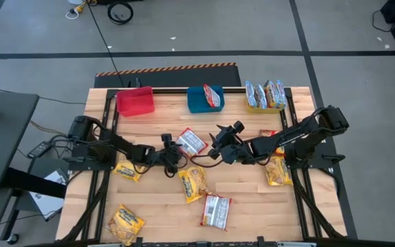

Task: Sort Maruchan noodles
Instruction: Put the red noodle pack into the blue bin

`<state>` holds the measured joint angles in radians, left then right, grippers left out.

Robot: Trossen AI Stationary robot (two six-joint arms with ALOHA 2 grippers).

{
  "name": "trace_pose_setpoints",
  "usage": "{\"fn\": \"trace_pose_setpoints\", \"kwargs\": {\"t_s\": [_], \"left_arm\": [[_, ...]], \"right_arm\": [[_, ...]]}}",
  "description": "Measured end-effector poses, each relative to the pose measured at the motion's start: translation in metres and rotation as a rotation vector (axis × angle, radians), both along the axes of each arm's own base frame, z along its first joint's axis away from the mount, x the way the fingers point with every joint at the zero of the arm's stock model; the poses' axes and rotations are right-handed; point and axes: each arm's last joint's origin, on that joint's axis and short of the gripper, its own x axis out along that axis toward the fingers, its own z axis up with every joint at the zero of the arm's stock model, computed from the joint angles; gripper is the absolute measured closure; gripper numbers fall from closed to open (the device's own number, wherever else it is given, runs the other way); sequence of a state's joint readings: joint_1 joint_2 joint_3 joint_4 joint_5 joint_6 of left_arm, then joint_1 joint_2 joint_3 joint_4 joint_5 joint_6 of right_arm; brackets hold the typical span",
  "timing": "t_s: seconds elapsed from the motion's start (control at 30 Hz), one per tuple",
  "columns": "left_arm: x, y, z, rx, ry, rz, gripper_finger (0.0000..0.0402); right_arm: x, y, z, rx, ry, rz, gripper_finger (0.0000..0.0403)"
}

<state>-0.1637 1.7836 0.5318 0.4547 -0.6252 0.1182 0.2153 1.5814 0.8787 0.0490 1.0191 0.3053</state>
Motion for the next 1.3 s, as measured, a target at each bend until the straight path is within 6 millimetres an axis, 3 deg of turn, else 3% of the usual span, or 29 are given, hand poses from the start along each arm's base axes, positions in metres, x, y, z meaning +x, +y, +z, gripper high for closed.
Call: {"fn": "trace_pose_setpoints", "kwargs": {"t_s": [0.2,0.27,0.4,0.6,0.73,0.93,1.1,1.3], "left_arm": [[0.003,0.002,0.005,-0.029,-0.04,0.013,0.036],[0.004,0.002,0.012,-0.063,-0.049,0.001,0.0387],[0.009,0.004,0.04,-0.172,-0.047,-0.004,0.0388],[0.011,0.018,0.108,-0.338,-0.051,0.008,0.0389],[0.008,0.032,0.148,-0.483,-0.067,0.035,0.0389],[0.006,0.044,0.167,-0.615,-0.065,-0.007,0.039],[0.009,0.037,0.169,-0.615,-0.065,-0.094,0.039],[-0.006,0.025,0.198,-0.588,-0.177,-0.206,0.039]], "right_arm": [[0.0,0.001,0.001,0.012,0.021,0.049,0.0182],[-0.001,0.003,0.003,0.013,0.032,0.083,0.0182],[-0.001,0.014,0.007,-0.023,0.09,0.207,0.0182],[0.002,0.033,0.014,-0.126,0.151,0.447,0.0178],[0.003,0.04,0.02,-0.201,0.146,0.507,0.0167],[0.006,0.043,0.025,-0.24,0.116,0.568,0.0115],[-0.001,0.056,0.024,-0.227,0.124,0.562,0.0071],[-0.031,0.091,0.044,-0.317,0.084,0.466,0.0083]]}}
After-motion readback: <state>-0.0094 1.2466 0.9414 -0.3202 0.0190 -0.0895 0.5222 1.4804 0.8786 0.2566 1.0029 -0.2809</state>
